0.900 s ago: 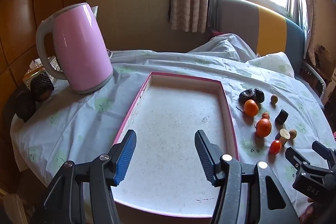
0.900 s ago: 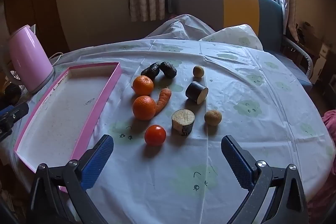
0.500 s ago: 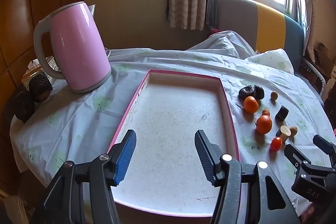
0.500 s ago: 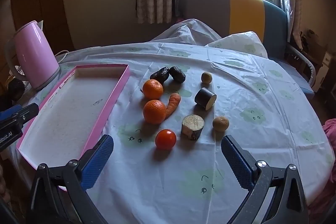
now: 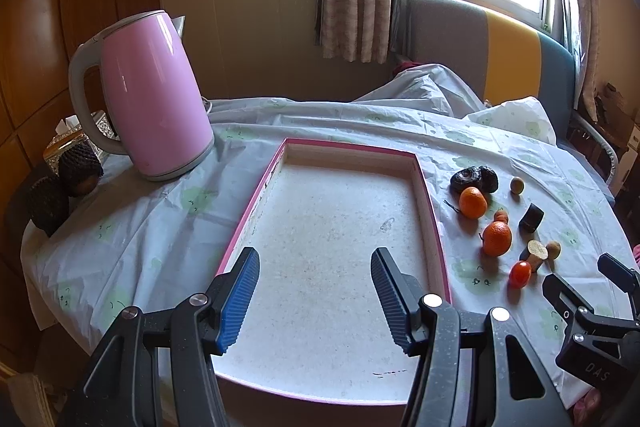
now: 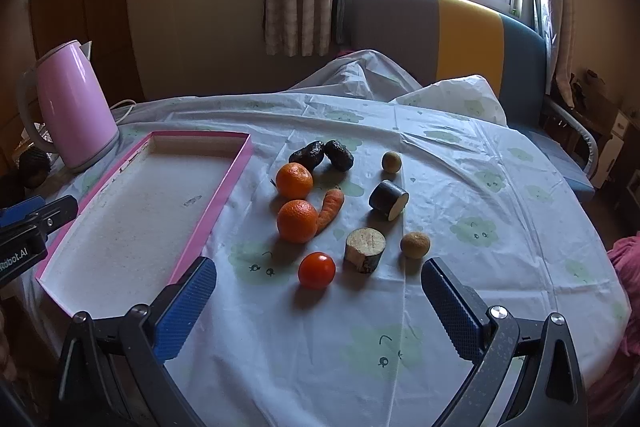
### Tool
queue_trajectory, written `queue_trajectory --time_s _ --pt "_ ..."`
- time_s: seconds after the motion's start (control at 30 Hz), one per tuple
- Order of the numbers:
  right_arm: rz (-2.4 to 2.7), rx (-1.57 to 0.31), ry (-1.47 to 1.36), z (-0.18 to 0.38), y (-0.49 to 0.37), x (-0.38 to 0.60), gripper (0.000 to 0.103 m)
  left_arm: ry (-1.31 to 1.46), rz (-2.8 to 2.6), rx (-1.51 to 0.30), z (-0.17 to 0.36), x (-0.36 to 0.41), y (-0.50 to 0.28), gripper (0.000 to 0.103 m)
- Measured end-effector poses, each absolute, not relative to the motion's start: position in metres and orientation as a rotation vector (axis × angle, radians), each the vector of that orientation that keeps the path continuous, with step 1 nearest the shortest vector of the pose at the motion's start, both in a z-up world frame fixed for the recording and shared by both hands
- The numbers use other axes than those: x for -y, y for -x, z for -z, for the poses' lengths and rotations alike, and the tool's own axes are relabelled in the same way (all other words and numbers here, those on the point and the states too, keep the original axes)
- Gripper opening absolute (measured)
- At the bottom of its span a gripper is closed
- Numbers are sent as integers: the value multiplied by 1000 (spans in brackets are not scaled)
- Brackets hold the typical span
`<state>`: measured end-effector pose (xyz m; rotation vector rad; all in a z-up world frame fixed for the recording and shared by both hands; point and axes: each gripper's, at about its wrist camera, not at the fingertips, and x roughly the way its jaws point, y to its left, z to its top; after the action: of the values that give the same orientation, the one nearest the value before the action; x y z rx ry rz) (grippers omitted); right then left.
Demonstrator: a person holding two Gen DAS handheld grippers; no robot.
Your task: Organize fruits
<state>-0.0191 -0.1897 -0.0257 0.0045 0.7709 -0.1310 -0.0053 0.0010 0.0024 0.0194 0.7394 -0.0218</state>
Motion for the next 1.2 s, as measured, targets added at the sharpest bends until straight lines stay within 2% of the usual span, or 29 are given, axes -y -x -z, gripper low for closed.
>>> queue_trajectory --time_s 1.2 --pt "132 -766 -16 29 21 197 103 -33 104 -765 0 13 6 59"
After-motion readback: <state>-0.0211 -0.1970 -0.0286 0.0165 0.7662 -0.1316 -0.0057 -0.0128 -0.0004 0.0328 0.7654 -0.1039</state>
